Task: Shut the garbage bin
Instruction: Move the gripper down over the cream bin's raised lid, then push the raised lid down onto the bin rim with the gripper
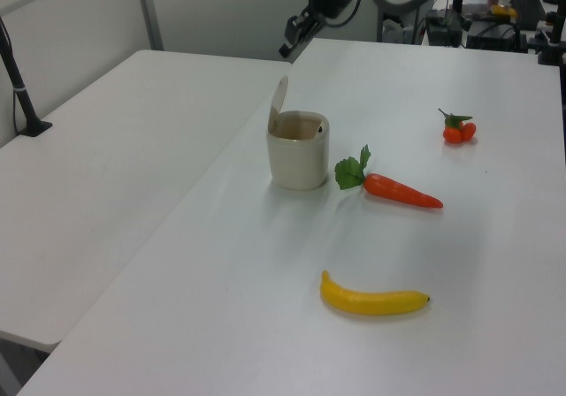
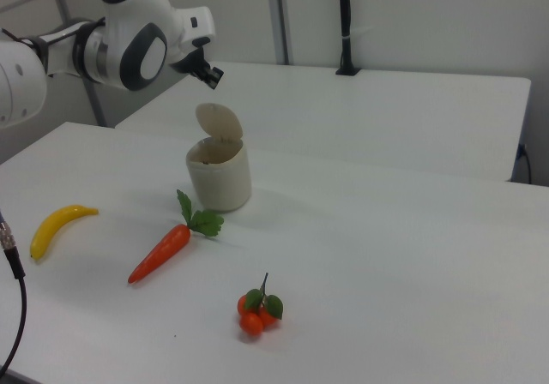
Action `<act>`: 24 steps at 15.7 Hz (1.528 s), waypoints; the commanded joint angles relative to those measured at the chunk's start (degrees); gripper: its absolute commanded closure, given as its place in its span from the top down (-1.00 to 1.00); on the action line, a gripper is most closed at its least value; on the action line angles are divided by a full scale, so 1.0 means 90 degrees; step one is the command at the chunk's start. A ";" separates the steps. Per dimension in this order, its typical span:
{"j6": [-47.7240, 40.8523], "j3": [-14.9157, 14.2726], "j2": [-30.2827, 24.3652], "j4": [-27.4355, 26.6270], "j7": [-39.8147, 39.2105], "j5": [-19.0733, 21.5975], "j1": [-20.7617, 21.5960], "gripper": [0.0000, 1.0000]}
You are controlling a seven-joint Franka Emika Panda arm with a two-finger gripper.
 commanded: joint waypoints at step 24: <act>-0.0822 -0.0065 0.0166 -0.0393 -0.0264 -0.0599 0.0105 -1.00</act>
